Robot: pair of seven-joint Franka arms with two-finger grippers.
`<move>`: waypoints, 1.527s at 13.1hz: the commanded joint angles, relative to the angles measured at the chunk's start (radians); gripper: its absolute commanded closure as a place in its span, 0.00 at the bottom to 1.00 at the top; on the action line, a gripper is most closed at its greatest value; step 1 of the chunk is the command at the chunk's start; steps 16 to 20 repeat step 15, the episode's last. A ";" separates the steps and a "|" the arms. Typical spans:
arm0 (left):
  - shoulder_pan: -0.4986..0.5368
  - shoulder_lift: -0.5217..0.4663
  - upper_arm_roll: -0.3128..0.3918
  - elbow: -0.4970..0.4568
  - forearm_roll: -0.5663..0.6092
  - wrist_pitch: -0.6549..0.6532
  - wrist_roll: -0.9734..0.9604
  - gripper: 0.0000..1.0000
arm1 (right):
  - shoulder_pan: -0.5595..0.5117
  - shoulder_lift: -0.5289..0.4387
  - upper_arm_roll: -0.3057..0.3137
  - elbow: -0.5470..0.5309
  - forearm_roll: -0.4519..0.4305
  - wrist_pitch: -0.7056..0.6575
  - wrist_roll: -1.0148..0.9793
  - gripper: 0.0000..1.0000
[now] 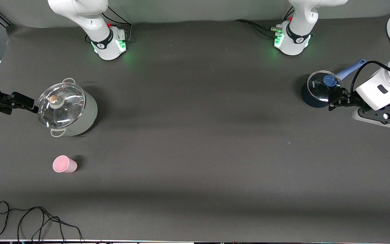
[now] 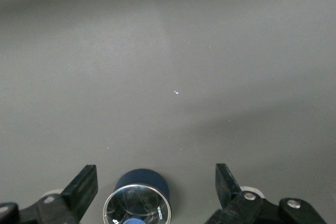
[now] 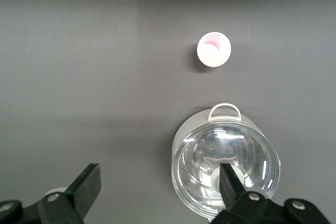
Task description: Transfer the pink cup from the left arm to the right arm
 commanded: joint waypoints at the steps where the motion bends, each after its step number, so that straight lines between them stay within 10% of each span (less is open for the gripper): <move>1: 0.010 0.008 -0.001 0.019 -0.011 -0.023 0.005 0.00 | 0.016 -0.007 -0.014 0.010 -0.014 -0.021 -0.025 0.00; 20: 0.010 0.008 0.001 -0.003 0.008 -0.019 0.010 0.00 | 0.016 -0.005 -0.014 0.018 -0.040 -0.021 -0.030 0.00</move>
